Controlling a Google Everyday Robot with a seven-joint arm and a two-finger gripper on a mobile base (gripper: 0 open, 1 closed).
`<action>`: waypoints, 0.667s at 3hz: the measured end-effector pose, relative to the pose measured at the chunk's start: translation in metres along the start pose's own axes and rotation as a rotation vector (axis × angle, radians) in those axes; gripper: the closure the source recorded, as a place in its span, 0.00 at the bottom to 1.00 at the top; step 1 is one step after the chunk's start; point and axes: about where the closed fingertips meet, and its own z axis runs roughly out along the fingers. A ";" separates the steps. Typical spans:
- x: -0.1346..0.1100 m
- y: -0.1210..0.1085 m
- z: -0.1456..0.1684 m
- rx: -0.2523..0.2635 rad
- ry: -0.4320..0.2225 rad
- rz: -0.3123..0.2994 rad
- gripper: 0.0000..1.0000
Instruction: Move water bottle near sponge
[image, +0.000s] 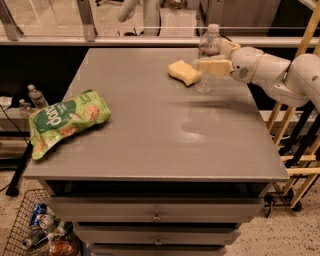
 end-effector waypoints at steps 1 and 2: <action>0.000 0.000 0.000 0.000 0.000 0.000 0.00; -0.007 0.001 -0.015 0.022 0.022 -0.033 0.00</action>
Offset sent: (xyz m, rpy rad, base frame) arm -0.0264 -0.0396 0.0150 -0.0955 -0.0395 -0.0767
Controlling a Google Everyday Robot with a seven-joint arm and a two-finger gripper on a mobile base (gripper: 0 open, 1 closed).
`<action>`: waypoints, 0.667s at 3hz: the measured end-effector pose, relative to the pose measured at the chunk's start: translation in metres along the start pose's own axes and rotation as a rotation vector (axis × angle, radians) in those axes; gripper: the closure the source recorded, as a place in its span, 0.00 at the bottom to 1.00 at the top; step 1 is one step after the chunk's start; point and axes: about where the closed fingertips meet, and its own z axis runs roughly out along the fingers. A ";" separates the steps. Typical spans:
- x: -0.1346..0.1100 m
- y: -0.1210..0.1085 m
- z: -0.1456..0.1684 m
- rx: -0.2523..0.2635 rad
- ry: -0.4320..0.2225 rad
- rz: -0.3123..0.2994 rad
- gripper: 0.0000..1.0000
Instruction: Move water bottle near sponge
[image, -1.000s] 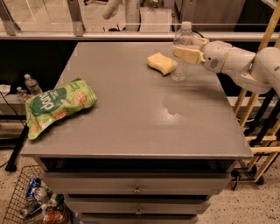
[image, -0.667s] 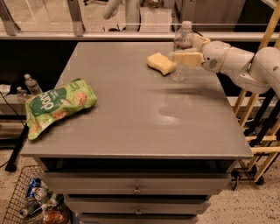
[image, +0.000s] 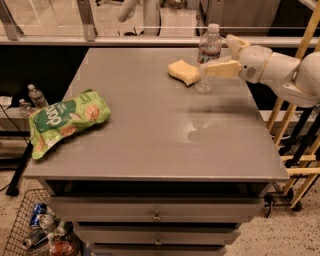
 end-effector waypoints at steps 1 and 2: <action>-0.009 0.000 -0.037 0.074 0.064 -0.061 0.00; -0.014 0.007 -0.076 0.150 0.139 -0.106 0.00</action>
Offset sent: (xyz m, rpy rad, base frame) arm -0.0897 -0.0999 0.0139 -0.2625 0.0027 -0.2781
